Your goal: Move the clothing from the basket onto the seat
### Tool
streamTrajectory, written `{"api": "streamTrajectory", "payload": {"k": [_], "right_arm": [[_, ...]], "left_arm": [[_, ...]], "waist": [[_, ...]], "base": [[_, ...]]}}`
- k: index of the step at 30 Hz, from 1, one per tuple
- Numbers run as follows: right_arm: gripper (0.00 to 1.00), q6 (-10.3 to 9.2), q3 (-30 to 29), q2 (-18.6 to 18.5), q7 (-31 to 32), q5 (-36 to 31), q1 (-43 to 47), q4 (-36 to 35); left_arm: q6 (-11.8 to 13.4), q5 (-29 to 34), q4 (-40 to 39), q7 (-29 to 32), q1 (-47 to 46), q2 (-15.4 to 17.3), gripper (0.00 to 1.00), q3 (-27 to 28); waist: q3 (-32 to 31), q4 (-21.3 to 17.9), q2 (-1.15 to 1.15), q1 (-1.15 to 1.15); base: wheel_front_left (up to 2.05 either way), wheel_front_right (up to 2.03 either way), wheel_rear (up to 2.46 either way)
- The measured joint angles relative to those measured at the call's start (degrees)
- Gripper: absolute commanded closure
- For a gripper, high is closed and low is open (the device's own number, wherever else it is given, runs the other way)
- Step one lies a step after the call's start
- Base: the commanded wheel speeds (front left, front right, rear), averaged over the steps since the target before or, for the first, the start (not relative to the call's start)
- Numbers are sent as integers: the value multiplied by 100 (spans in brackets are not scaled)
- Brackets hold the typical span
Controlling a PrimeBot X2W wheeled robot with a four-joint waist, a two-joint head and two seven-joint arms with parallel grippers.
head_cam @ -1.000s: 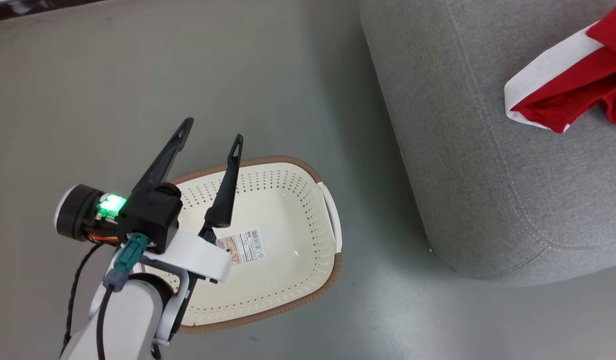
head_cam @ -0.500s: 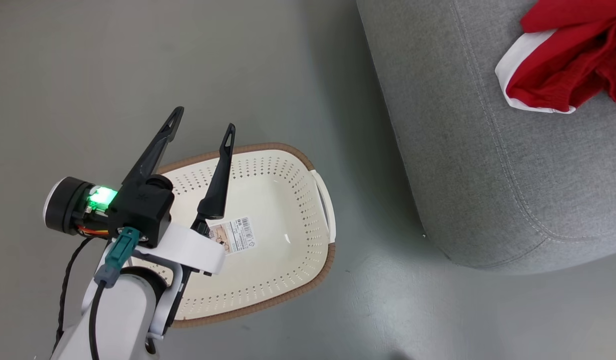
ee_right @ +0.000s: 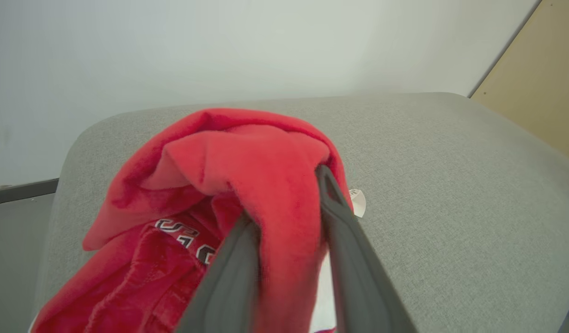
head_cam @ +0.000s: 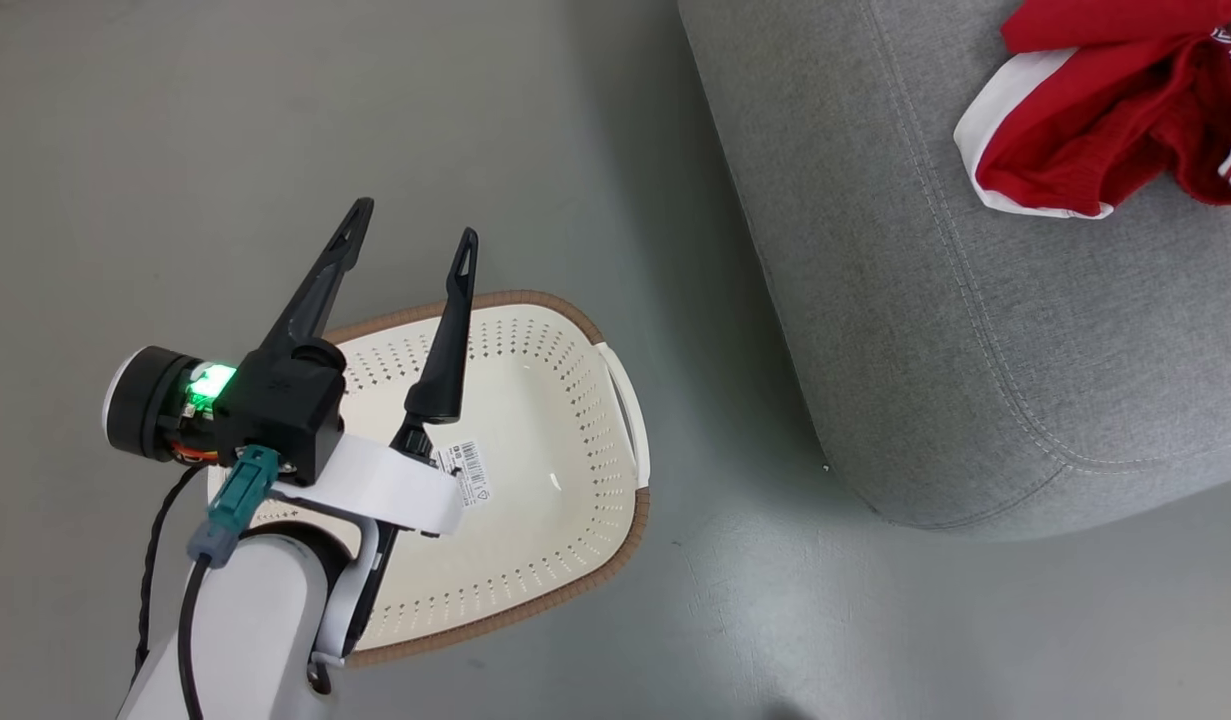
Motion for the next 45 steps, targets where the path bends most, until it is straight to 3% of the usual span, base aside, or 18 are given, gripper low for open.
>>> {"api": "streamTrajectory", "payload": {"k": [1,2,3,4,23,30,45], "right_arm": [[52,0,47,15,19,3,11,27],[22,0,99,34,52,7,47,45],[3,0,127,64,53,30,89,70],[0,0,140,90,70,59,120,98],[0,0,982,208,-146,483,828,-193],[0,0,1203,35,-271,584,1052,-665],[0,0,1463,268,-380,855,1562,-1915]], "left_arm": [[0,0,19,-3,-7,-10,0,5],[0,-2,43,-21,-7,-22,0,5],[1,-5,63,-62,-7,-26,0,12],[3,-16,83,-82,-7,-31,0,26],[112,-353,617,-688,227,-191,0,348],[135,-437,801,-795,297,-221,0,407],[445,-673,1139,-966,929,-242,0,950]], "waist": [[-11,-7,0,0],[-24,-13,0,0],[-38,-18,0,0],[-53,-22,0,0],[-568,-48,0,0],[-841,-86,0,0],[-1502,43,0,0]], "base": [[0,0,0],[0,0,0],[0,0,0],[0,0,0],[0,0,0],[0,0,0],[0,0,0]]}}
